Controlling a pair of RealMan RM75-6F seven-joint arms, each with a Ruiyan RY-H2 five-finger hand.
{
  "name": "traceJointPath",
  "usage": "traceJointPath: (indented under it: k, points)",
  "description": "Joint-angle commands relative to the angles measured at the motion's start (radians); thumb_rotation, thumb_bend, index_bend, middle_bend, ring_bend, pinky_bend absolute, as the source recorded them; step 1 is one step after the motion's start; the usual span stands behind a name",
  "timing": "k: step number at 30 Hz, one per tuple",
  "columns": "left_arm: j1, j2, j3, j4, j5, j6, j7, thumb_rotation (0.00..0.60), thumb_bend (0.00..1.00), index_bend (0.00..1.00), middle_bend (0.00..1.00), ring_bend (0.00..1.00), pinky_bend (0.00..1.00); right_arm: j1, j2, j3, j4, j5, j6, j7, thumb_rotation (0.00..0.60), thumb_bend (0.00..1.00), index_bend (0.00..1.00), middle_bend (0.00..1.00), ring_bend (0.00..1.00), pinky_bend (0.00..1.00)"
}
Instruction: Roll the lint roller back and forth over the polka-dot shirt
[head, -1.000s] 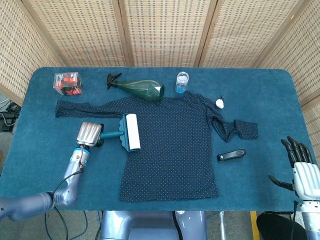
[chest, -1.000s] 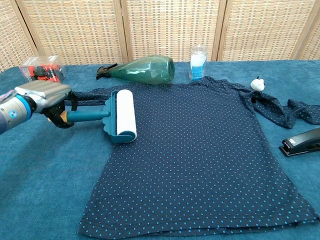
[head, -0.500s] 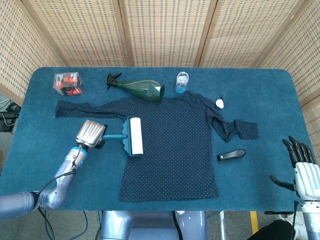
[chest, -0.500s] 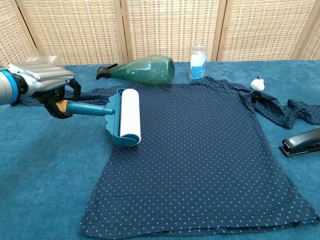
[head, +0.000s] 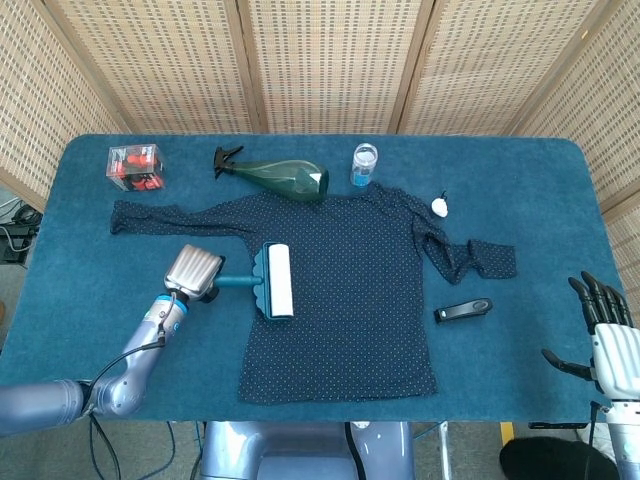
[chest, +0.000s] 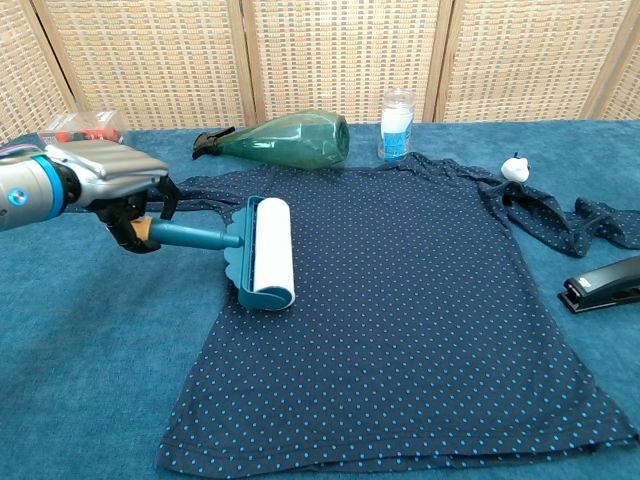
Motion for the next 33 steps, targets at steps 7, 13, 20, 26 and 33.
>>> traceJointPath:
  k: [7, 13, 20, 26, 33]
  points:
    - [-0.092, -0.082, -0.012, 0.074, -0.124, -0.042, 0.072, 0.600, 0.60, 0.88, 0.85, 0.65, 0.63, 0.012, -0.015, 0.000, 0.022, 0.022, -0.036, 0.000, 0.600, 0.13, 0.00, 0.00, 0.00, 0.00]
    - [-0.171, -0.167, -0.039, 0.131, -0.205, -0.045, 0.123, 0.600, 0.60, 0.88, 0.85, 0.65, 0.63, 0.024, -0.031, -0.004, 0.046, 0.041, -0.076, -0.001, 0.600, 0.13, 0.00, 0.00, 0.00, 0.00]
    - [-0.282, -0.253, -0.087, 0.191, -0.316, -0.041, 0.199, 0.600, 0.60, 0.88, 0.85, 0.65, 0.63, 0.031, -0.038, 0.002, 0.064, 0.060, -0.095, 0.007, 0.600, 0.13, 0.00, 0.00, 0.00, 0.00]
    - [-0.316, -0.277, -0.088, 0.191, -0.360, -0.019, 0.231, 0.600, 0.60, 0.88, 0.85, 0.65, 0.63, 0.028, -0.032, 0.007, 0.068, 0.067, -0.091, 0.024, 0.600, 0.13, 0.00, 0.00, 0.00, 0.00]
    - [-0.322, -0.268, -0.072, 0.168, -0.383, 0.012, 0.247, 0.600, 0.60, 0.88, 0.85, 0.65, 0.63, 0.025, -0.025, 0.004, 0.059, 0.057, -0.087, 0.034, 0.600, 0.13, 0.00, 0.00, 0.00, 0.00]
